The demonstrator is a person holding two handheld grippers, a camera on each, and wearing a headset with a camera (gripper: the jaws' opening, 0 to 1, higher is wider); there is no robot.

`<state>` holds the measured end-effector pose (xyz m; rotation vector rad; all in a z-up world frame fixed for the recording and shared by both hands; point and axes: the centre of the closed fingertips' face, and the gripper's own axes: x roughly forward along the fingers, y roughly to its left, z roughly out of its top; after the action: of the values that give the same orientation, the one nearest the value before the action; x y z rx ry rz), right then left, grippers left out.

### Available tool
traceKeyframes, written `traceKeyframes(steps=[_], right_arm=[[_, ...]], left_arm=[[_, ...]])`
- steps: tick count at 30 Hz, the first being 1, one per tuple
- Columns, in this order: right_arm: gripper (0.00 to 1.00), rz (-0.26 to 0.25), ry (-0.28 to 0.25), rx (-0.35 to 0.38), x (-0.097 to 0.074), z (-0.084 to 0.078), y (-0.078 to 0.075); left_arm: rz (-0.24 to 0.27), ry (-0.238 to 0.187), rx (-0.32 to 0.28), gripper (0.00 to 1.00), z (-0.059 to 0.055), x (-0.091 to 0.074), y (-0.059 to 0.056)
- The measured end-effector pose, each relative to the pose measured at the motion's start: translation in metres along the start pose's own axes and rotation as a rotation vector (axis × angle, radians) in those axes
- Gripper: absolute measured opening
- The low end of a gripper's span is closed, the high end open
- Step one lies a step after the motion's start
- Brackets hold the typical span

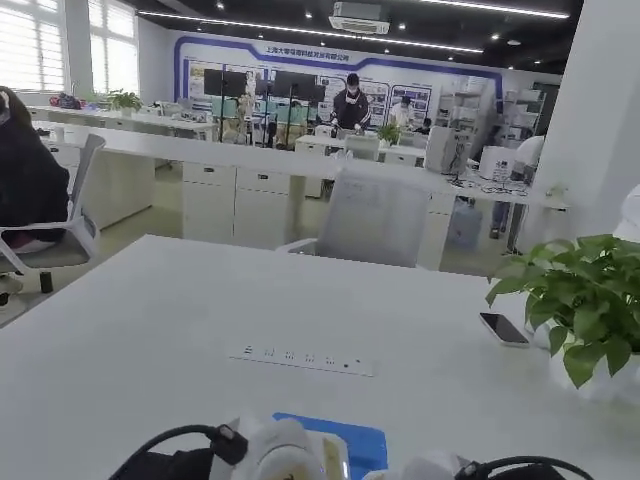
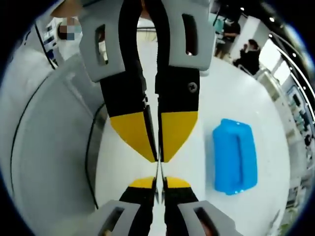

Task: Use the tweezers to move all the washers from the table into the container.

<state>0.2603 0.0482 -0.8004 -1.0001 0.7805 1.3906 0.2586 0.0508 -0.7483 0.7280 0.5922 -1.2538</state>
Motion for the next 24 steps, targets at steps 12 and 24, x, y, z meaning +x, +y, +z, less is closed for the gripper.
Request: traceKeyframes(steps=[12, 24], right_arm=[[0.03, -0.001, 0.019, -0.020, 0.039, -0.015, -0.004], [0.14, -0.170, -0.084, 0.225, 0.052, -0.031, -0.015]], left_arm=[[-0.011, 0.030, -0.111, 0.00, -0.051, 0.034, 0.004], [-0.040, 0.101, -0.141, 0.00, -0.093, 0.063, 0.008]])
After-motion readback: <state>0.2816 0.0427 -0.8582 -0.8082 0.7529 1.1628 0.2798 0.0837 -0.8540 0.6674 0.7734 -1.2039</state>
